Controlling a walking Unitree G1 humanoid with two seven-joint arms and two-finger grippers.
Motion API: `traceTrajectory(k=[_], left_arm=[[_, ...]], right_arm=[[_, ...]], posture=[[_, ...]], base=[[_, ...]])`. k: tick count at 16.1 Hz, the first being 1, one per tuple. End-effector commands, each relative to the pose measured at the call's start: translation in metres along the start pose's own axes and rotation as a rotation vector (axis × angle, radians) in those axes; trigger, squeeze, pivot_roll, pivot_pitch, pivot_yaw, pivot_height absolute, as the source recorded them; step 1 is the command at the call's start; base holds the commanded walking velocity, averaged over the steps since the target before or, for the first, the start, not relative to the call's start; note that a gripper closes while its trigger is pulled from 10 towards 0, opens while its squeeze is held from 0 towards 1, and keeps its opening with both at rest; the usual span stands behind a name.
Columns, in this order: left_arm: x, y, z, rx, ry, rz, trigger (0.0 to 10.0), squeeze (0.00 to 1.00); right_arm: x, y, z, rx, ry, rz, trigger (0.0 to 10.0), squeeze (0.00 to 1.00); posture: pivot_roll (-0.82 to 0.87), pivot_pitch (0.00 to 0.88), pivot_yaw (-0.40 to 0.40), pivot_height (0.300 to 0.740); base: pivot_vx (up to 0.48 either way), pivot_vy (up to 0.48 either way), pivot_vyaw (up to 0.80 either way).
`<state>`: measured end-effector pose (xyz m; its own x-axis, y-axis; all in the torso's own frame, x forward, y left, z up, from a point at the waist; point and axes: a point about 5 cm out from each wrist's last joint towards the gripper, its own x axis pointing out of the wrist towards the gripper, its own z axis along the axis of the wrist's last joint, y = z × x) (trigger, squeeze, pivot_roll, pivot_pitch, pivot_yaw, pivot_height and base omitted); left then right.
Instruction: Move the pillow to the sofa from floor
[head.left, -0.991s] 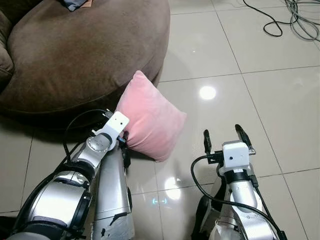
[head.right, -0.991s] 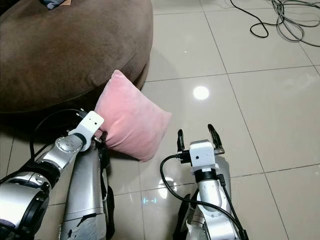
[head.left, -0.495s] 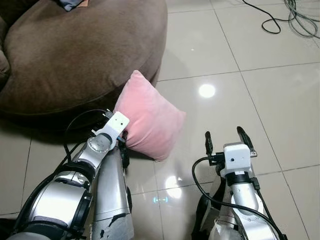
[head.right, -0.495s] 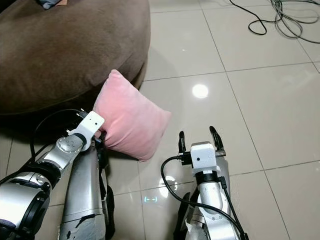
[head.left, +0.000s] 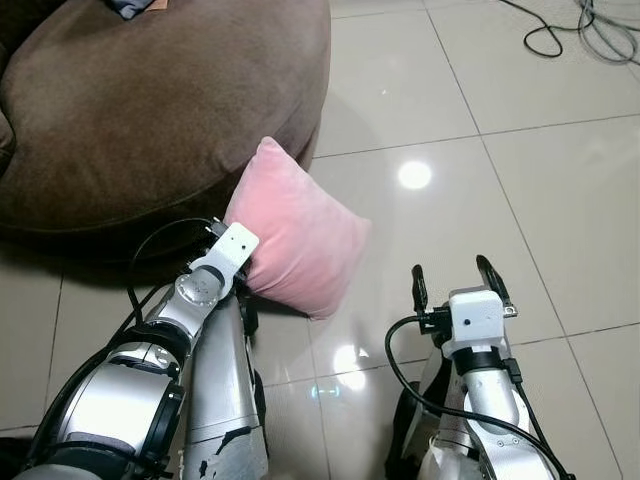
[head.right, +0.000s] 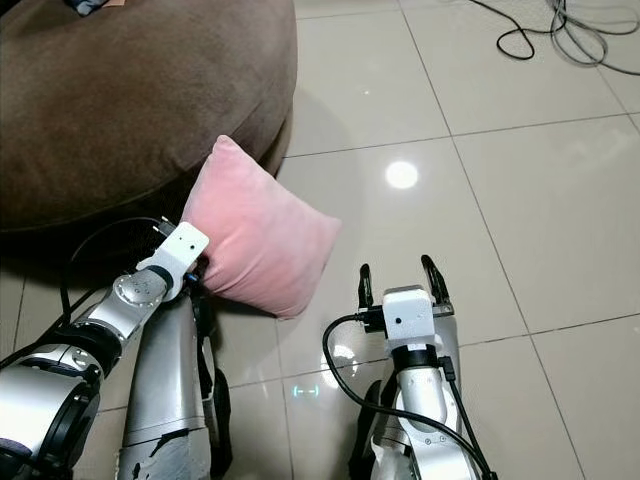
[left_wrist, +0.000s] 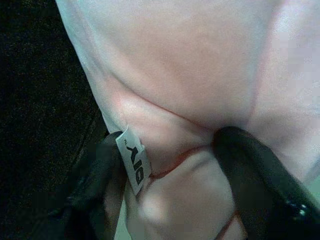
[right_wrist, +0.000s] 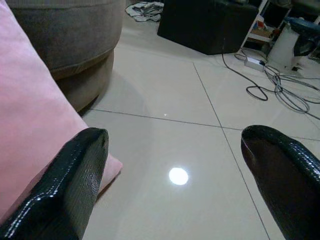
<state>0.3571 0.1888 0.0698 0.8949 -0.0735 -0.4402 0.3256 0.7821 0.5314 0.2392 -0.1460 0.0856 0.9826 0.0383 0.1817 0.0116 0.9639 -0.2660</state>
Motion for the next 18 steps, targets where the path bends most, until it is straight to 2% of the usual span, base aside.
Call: traceTrajectory(k=[1, 4, 11, 14, 16, 17, 18], left_arm=[[-0.002, -0.009, -0.015, -0.011, 0.052, -0.032, 0.0, 0.0], [-0.002, -0.011, -0.015, -0.004, 0.049, -0.043, 0.0, 0.0], [-0.002, -0.017, -0.013, -0.063, 0.036, -0.052, 0.0, 0.0], [0.001, -0.016, 0.003, -0.183, -0.029, -0.039, 0.0, 0.0], [0.002, -0.017, 0.008, -0.206, -0.058, -0.046, 0.0, 0.0], [0.003, -0.022, 0.02, -0.261, -0.121, -0.063, 0.0, 0.0], [0.003, -0.022, 0.024, -0.28, -0.143, -0.067, 0.0, 0.0]], right_arm=[[-0.006, 0.002, -0.004, -0.006, 0.029, 0.001, 10.0, 0.0], [-0.008, 0.002, -0.004, -0.006, 0.034, 0.001, 10.0, 0.0], [-0.005, 0.003, -0.006, 0.0, 0.049, 0.003, 10.0, 0.0], [0.001, 0.004, -0.007, 0.005, 0.053, 0.011, 10.0, 0.0], [0.002, 0.005, -0.008, 0.007, 0.055, 0.016, 10.0, 0.0], [0.006, 0.008, -0.008, 0.01, 0.055, 0.033, 10.0, 0.0], [0.008, 0.008, -0.008, 0.01, 0.055, 0.035, 10.0, 0.0]], posture=[[0.07, 0.351, 0.033, 0.443], [0.06, 0.351, 0.034, 0.443], [0.07, 0.342, 0.02, 0.443], [0.08, 0.328, 0.012, 0.443], [0.09, 0.321, 0.01, 0.443], [0.11, 0.317, 0.002, 0.443], [0.11, 0.314, -0.002, 0.443]], base=[[0.0, 0.0, 0.0], [0.0, 0.0, 0.0], [0.0, 0.0, 0.0], [0.0, 0.0, 0.0], [0.0, 0.0, 0.0], [0.0, 0.0, 0.0], [0.0, 0.0, 0.0]])
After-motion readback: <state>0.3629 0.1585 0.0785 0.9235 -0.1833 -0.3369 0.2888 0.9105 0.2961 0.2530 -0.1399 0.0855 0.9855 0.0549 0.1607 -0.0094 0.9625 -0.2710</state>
